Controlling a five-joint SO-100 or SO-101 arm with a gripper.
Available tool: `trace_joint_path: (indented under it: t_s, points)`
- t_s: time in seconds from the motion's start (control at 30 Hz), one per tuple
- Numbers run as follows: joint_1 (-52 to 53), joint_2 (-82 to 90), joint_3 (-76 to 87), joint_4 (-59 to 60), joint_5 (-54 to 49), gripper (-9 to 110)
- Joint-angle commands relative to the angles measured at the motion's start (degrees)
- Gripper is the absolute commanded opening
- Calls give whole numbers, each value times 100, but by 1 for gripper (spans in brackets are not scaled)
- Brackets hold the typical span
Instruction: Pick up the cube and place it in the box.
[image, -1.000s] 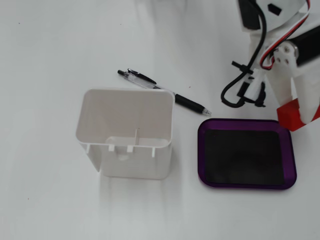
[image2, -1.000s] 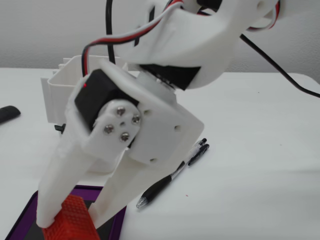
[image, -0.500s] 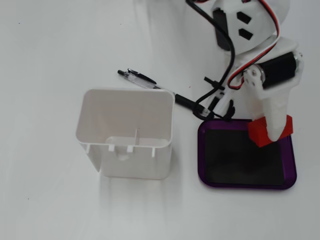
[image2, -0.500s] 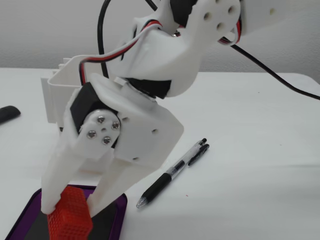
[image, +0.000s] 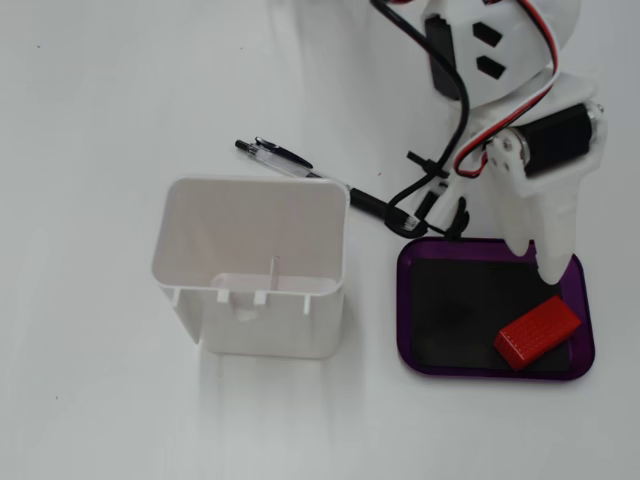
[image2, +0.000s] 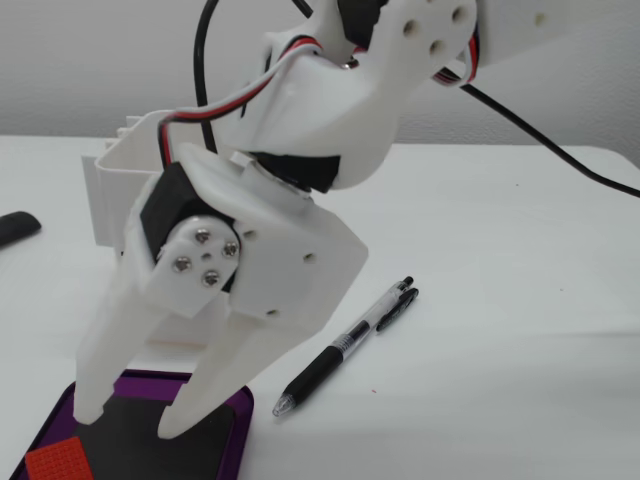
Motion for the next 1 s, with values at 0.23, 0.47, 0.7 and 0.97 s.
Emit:
trace_joint_path:
  t_s: [0.23, 0.47, 0.7, 0.97]
  points:
    - [-26, 1934, -949, 2338, 26, 12]
    - [-26, 3463, -668, 3621, 35, 12]
    - [35, 4992, 659, 4324, 44, 12]
    - [721, 7418, 3665, 3999, 53, 12]
